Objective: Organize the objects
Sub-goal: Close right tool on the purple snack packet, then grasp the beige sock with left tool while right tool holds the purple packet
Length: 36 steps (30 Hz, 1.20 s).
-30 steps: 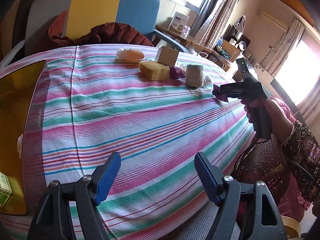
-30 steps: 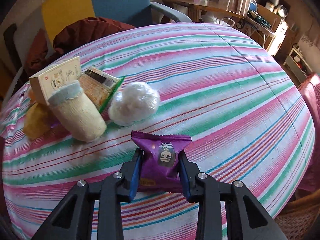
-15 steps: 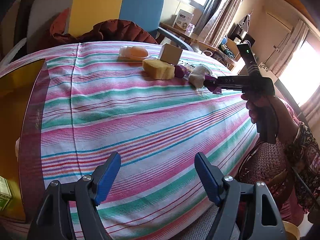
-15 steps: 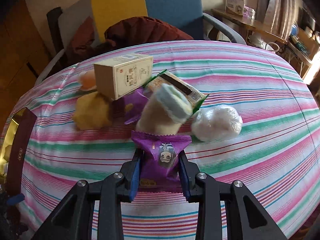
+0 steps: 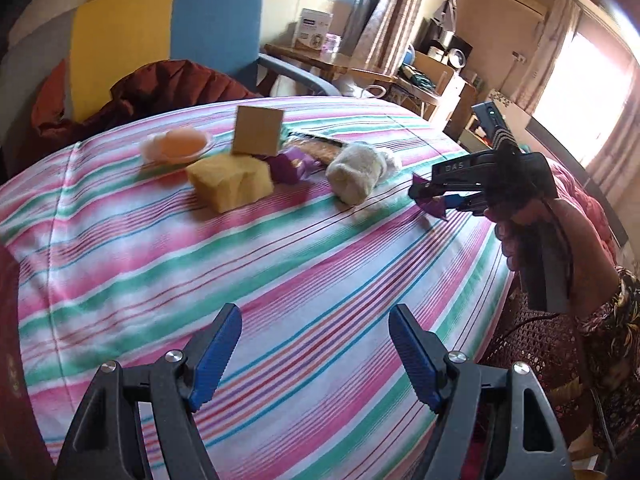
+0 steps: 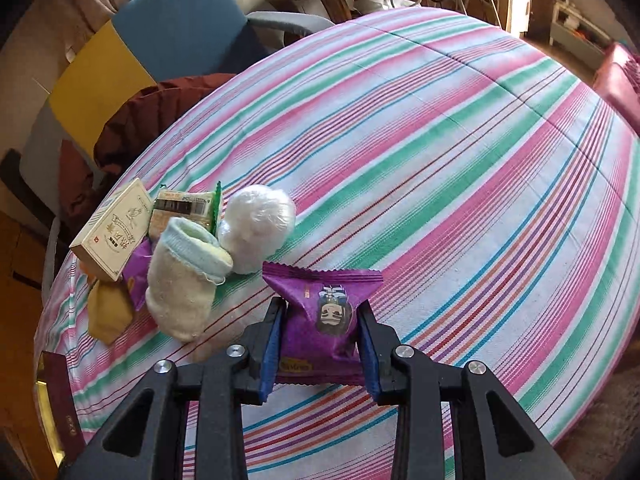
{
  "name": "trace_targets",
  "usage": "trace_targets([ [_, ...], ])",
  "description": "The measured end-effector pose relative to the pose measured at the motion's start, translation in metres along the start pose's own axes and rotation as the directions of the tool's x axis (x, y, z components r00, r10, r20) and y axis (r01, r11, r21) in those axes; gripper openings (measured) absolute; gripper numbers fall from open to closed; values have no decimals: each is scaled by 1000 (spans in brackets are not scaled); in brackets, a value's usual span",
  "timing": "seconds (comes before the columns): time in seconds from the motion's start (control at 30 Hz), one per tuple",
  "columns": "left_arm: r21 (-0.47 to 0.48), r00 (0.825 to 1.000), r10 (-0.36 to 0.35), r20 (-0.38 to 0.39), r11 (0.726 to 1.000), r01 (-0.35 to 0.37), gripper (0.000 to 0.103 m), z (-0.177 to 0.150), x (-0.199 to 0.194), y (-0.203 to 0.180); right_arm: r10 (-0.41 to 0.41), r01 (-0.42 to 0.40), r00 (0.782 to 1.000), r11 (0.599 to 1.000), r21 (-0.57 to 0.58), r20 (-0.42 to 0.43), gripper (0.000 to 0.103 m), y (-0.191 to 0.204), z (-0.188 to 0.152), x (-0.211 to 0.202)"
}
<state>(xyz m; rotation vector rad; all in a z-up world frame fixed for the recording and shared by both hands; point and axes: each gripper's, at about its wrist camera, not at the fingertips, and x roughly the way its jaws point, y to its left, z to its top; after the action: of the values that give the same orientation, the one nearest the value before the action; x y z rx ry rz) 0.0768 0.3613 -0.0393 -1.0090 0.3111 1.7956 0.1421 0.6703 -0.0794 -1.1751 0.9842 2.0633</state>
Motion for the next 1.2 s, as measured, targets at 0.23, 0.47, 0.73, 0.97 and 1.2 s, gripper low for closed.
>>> trace_targets([
  [0.23, 56, 998, -44, -45, 997, 46, 77, 50, 58, -23, -10, 10, 1000, 1000, 3, -5, 35, -1, 0, 3],
  [0.47, 275, 997, 52, -53, 961, -36, 77, 97, 110, -46, 2, -1, 1000, 999, 33, -6, 35, -7, 3, 4],
  [0.73, 429, 994, 102, -34, 900, -78, 78, 111, 145, -66, 19, -18, 1000, 998, 64, -7, 35, -11, 4, 6],
  [0.97, 401, 991, 137, 5, 907, -127, 54, 101, 160, -60, 8, -8, 1000, 998, 54, -6, 35, -11, 4, 6],
  [1.2, 272, 995, 93, 25, 957, -96, 52, 89, 143, -35, -10, 10, 1000, 999, 35, -2, 35, -5, 5, 7],
])
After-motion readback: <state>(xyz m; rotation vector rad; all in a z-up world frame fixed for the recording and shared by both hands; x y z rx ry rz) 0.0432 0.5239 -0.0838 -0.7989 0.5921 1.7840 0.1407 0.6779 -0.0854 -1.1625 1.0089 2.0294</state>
